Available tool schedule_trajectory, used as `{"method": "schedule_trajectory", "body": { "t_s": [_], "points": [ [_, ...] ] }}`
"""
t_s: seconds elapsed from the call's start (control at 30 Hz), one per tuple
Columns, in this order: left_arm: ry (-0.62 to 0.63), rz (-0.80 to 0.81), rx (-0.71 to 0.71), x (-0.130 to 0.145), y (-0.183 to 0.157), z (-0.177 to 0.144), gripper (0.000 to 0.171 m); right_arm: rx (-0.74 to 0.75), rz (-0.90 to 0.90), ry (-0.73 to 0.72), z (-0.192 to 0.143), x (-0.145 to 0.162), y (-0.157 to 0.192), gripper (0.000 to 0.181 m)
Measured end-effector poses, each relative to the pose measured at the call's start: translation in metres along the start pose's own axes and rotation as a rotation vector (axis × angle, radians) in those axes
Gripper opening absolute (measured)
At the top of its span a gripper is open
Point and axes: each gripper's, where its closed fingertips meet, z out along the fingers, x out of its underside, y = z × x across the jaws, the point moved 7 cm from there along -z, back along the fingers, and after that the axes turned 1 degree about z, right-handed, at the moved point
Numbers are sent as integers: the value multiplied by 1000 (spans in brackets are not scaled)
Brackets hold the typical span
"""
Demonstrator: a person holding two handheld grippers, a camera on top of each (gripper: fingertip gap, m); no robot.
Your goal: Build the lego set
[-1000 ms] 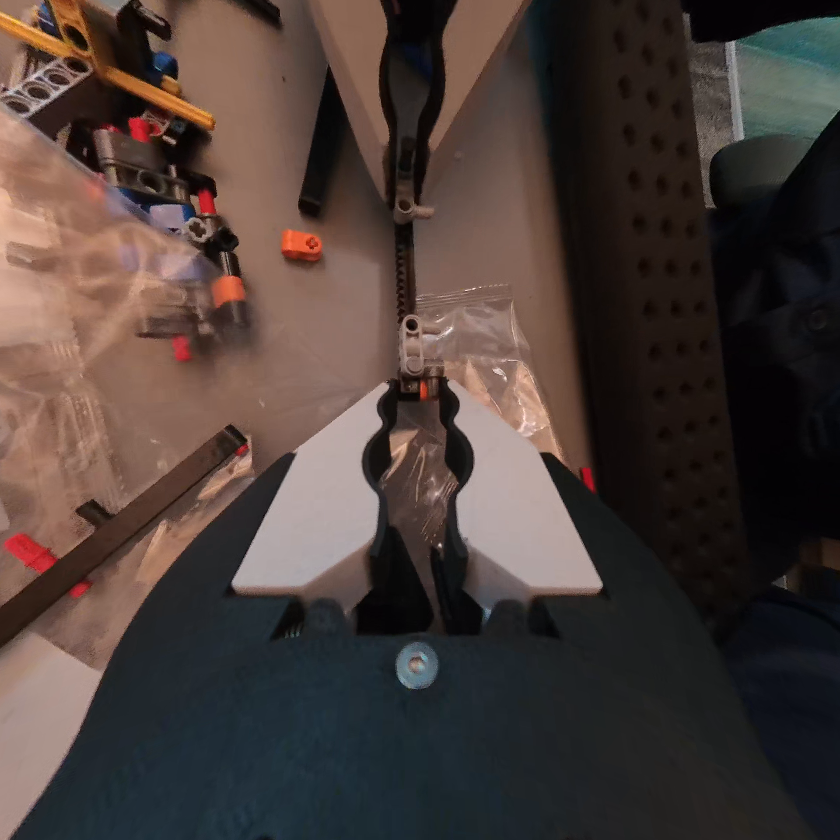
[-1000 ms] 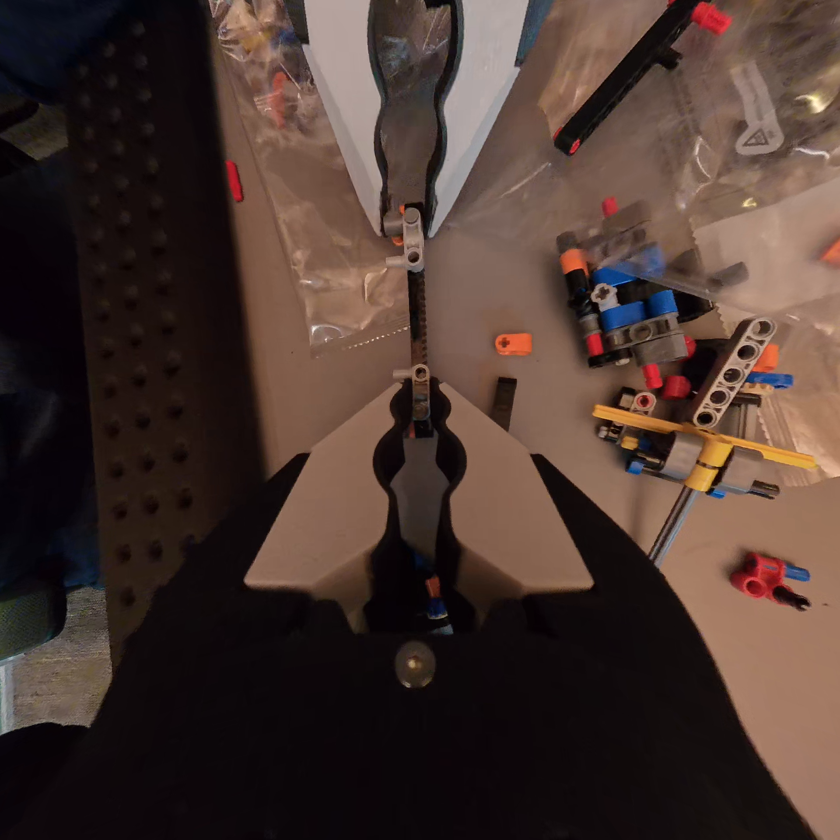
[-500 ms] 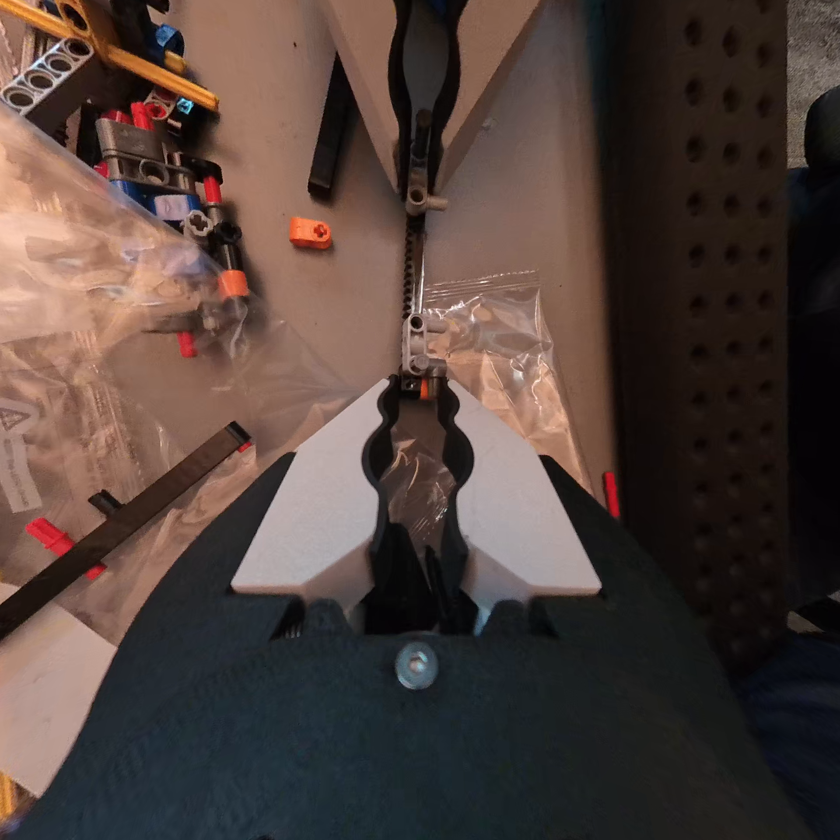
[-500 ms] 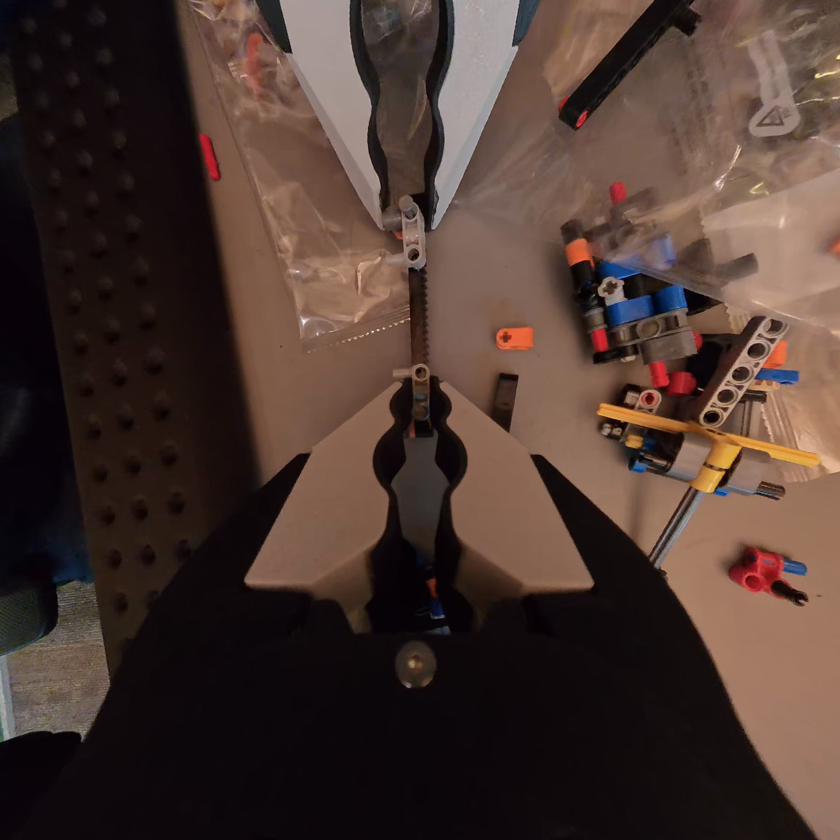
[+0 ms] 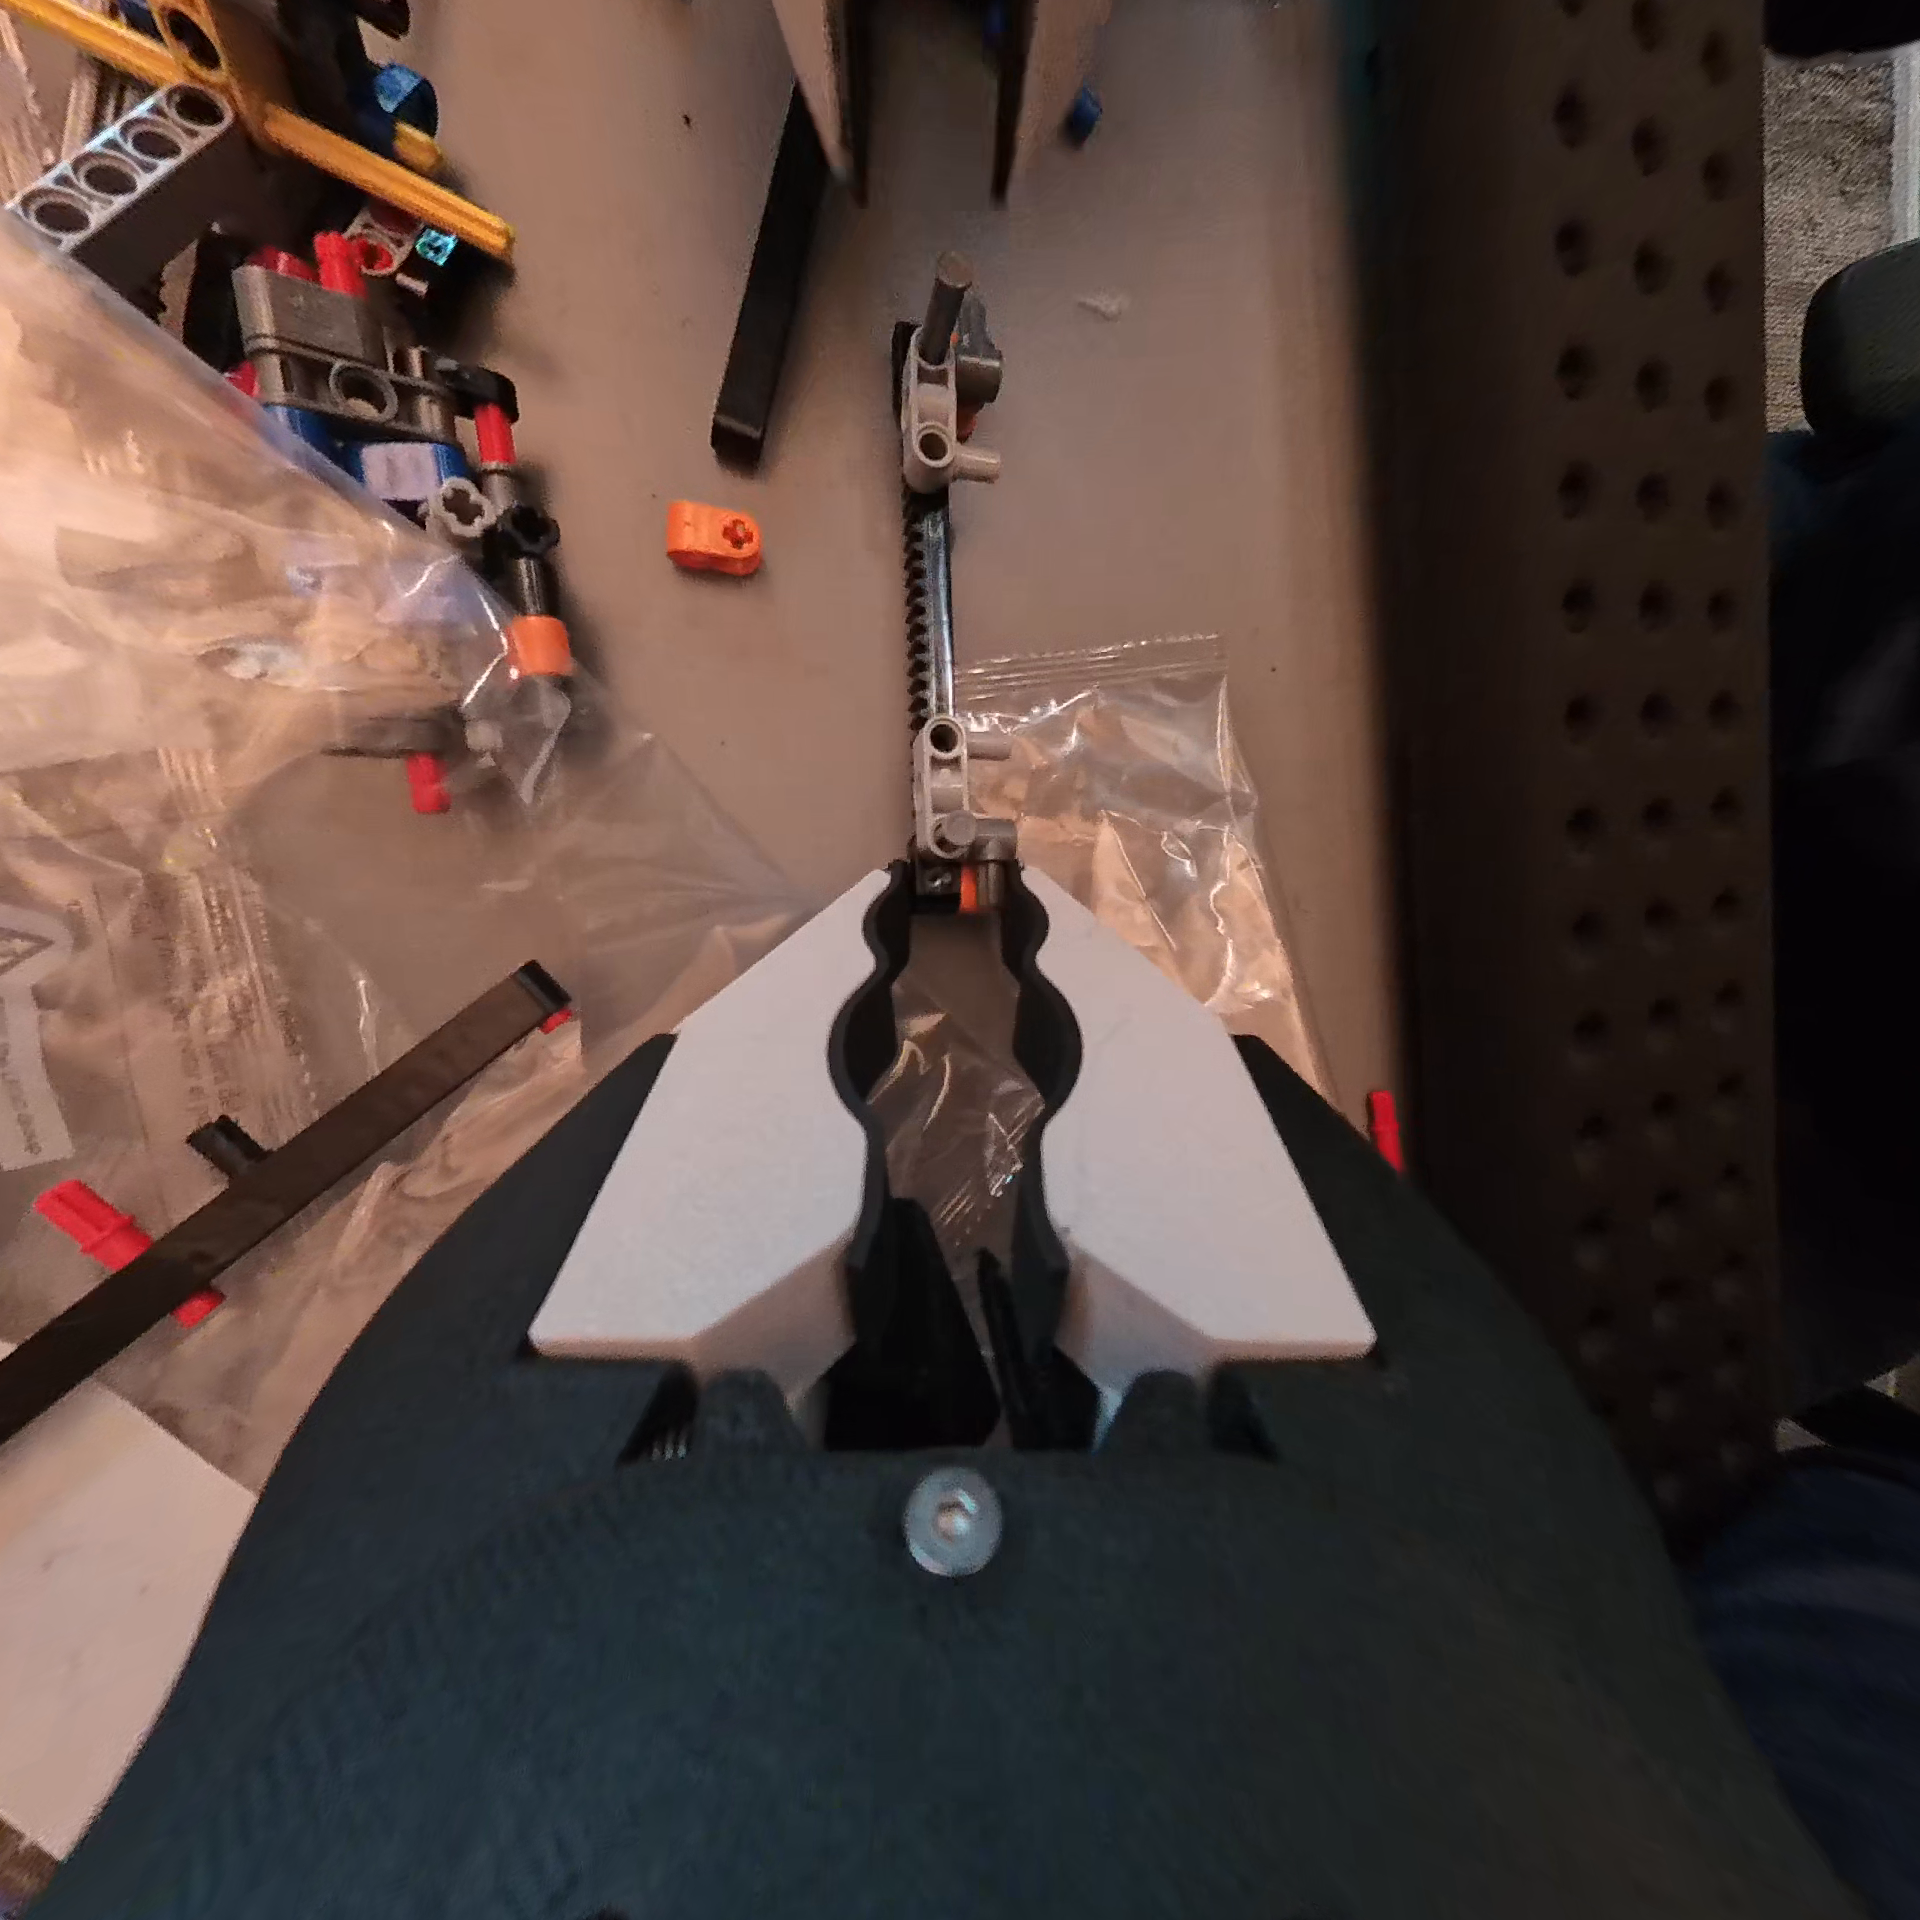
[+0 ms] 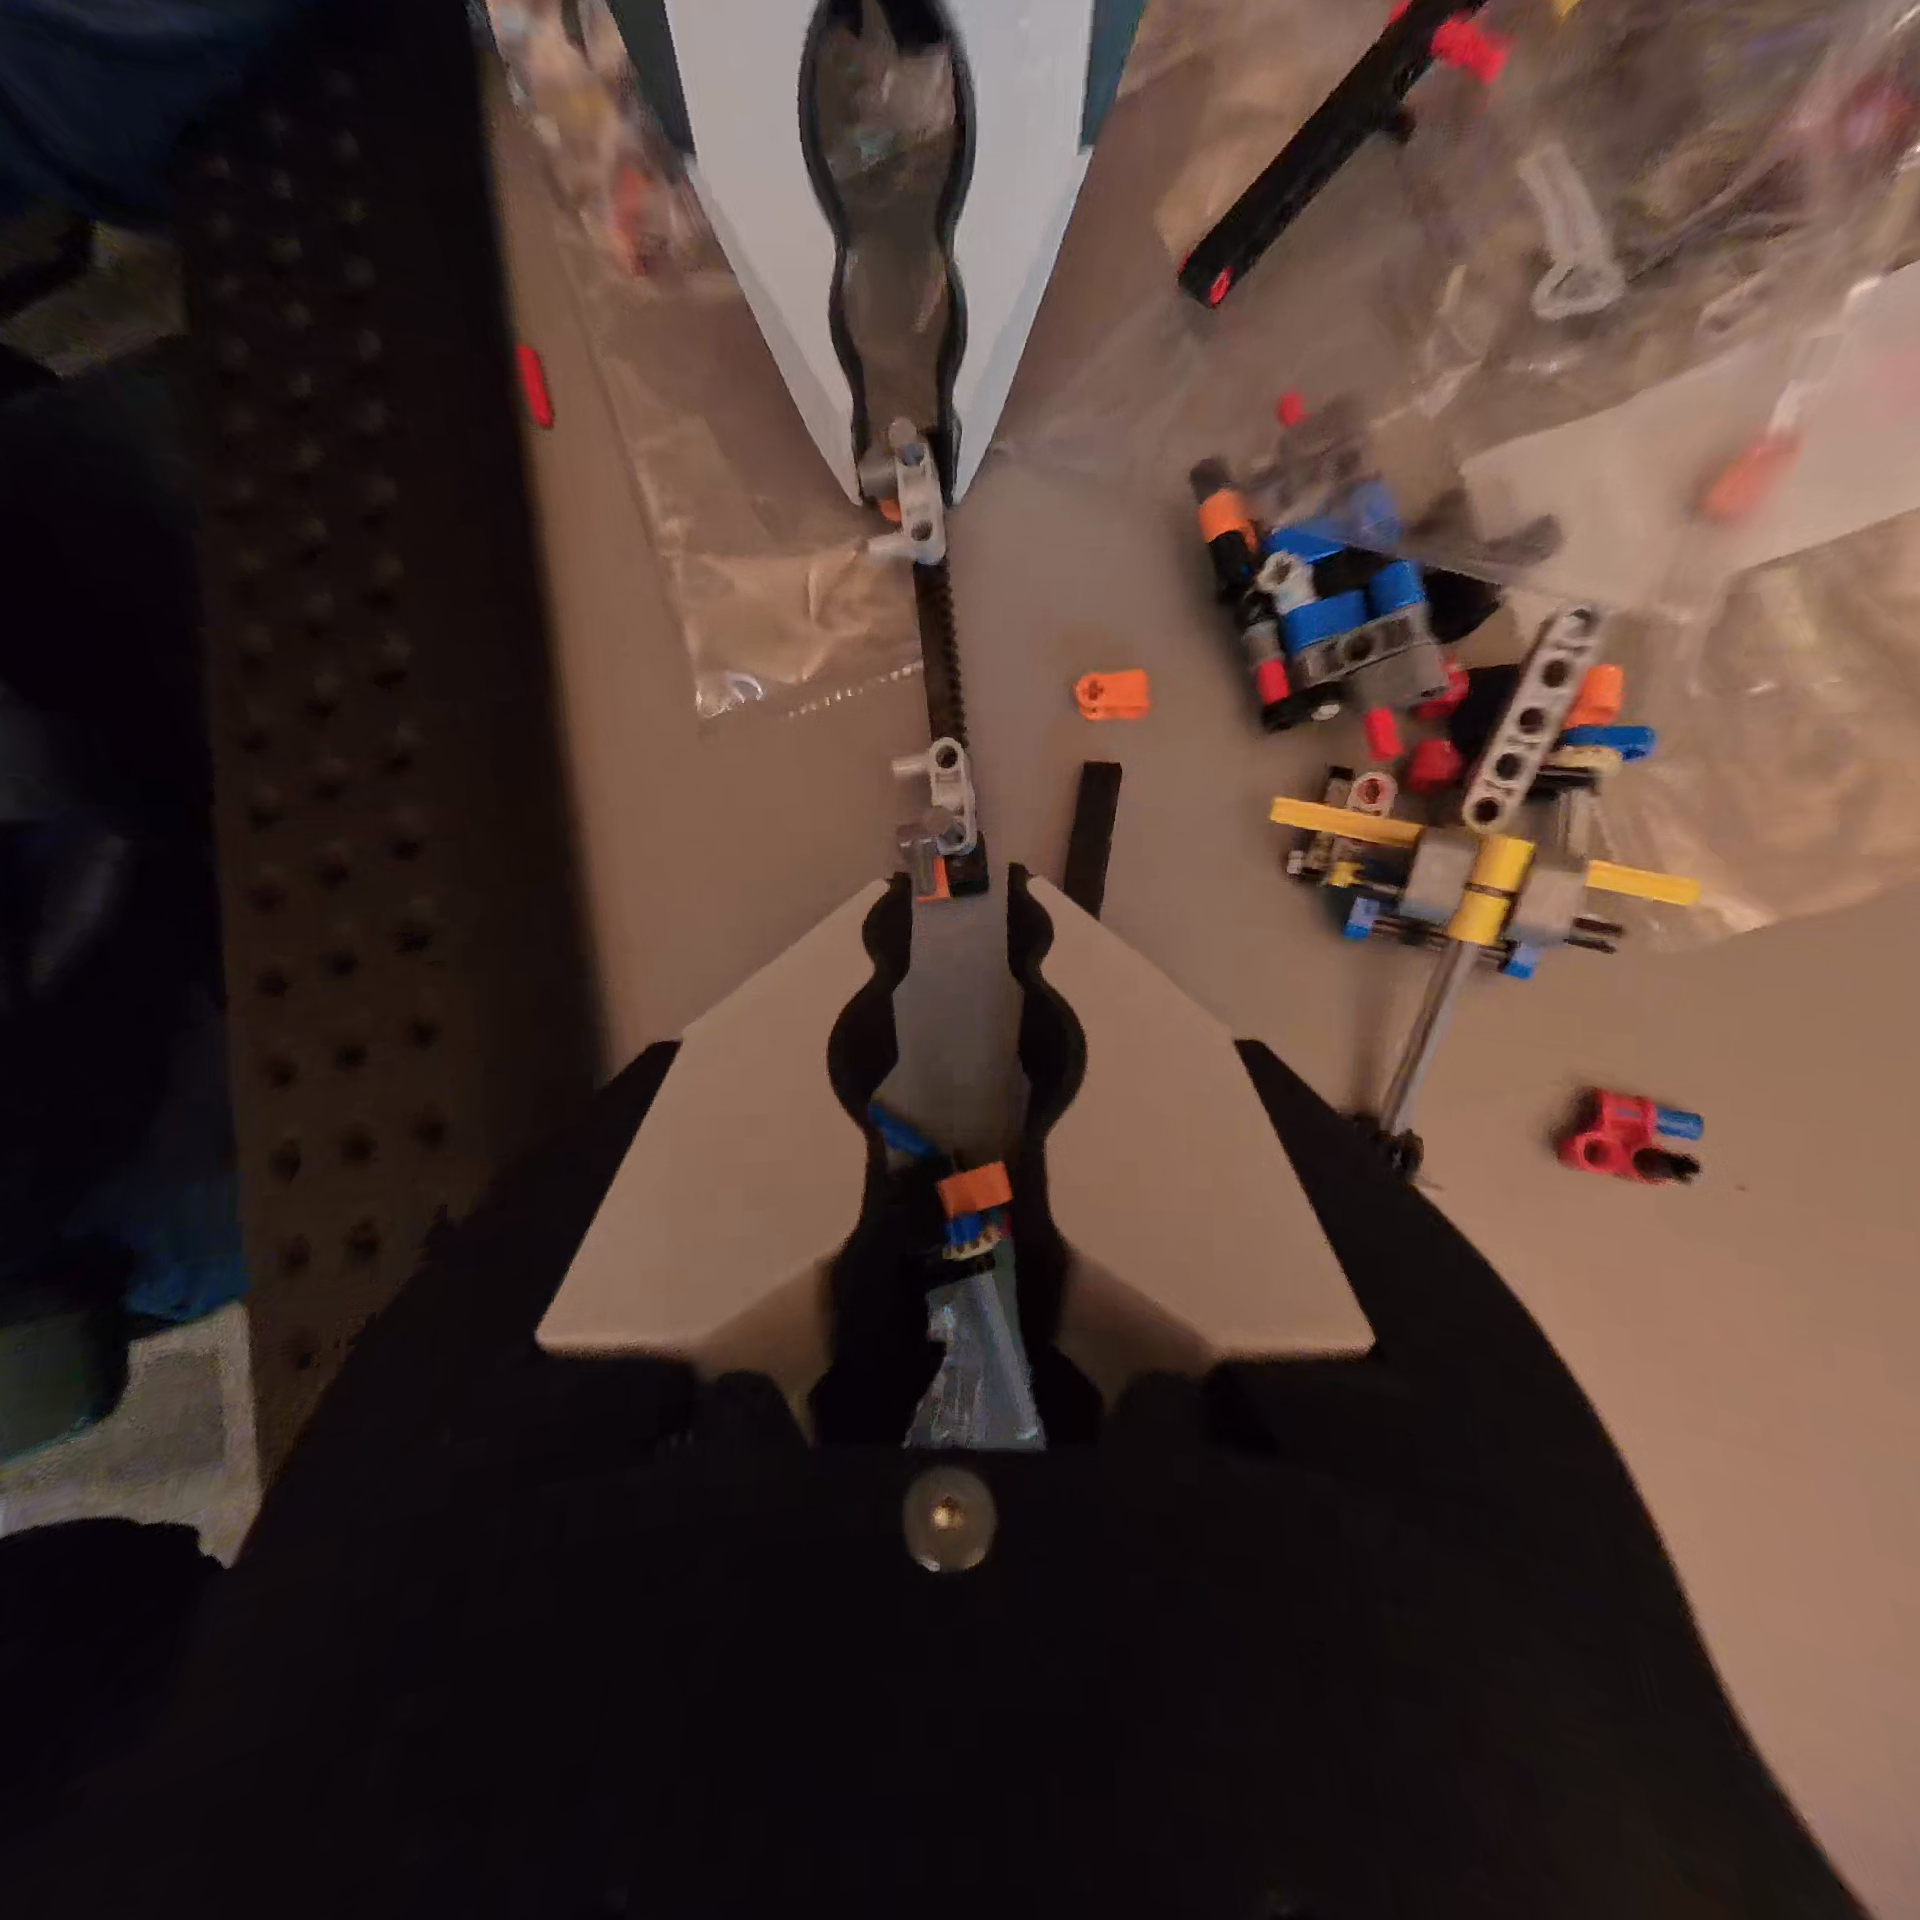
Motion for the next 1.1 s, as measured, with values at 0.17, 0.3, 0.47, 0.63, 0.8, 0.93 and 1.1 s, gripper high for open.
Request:
{"method": "schedule_trajectory", "body": {
  "t_s": [0.17, 0.3, 0.47, 0.63, 0.8, 0.93, 1.1],
  "points": [
    [8, 1, -9, -1, -1, 1, 17, 8, -51, 62, 15, -3, 4, 7],
    [6, 11, -7, -1, -1, 1, 17, 30, -49, 64, 16, -2, 2, 0],
    [-22, 0, 0, 0, 0, 2, 17, 53, -56, 78, 18, 0, 0, 0],
    [-30, -7, 8, -2, 0, 2, 17, 43, -40, -1, 3, -6, 0, 1],
    [-21, 1, 16, -5, 0, 3, 17, 110, -213, -151, 0, -36, 18, 3],
    [-21, 9, 23, -10, 0, 6, 17, 122, -240, -80, 19, -44, 20, 2],
    [-23, 29, 18, -16, -2, 11, 17, 106, -234, 6, 42, -43, 21, 0]
  ]
}}
